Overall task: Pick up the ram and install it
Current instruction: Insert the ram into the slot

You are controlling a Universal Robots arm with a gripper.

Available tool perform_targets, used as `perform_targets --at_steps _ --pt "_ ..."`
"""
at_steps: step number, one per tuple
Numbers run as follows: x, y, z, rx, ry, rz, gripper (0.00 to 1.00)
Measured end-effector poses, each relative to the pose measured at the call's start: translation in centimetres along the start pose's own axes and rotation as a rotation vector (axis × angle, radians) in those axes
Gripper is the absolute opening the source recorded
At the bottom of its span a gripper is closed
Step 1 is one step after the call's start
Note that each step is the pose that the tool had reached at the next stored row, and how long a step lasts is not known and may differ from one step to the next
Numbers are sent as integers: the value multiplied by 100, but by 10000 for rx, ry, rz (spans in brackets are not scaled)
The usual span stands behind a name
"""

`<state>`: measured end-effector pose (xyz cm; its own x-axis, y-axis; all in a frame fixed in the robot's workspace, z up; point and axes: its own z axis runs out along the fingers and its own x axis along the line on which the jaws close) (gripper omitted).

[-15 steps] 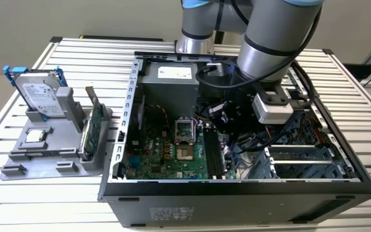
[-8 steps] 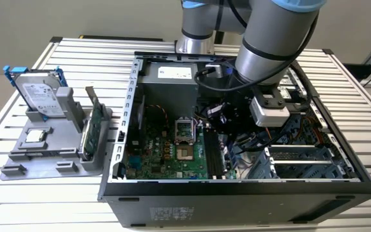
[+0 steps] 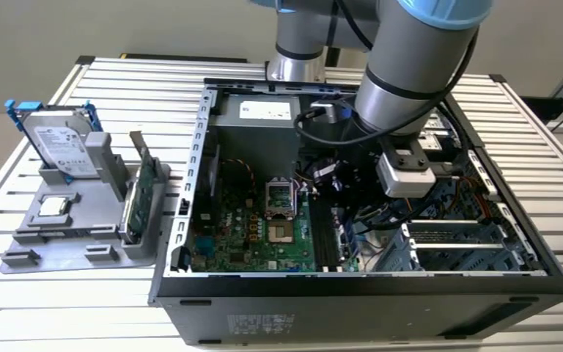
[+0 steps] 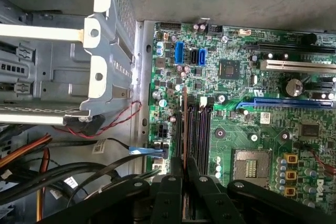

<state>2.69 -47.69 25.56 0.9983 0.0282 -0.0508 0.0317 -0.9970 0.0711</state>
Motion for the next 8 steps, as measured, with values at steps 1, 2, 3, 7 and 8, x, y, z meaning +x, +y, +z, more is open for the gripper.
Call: perform_targets --at_steps 1,2,3,7,8 --pt "0 -1 9 0 0 2 0" --pt "-2 -2 16 0 -1 5 0" --pt "-2 -3 23 0 -1 4 0" --pt "-5 -8 60 3 -1 4 0" --pt "-6 -11 64 2 -1 4 0"
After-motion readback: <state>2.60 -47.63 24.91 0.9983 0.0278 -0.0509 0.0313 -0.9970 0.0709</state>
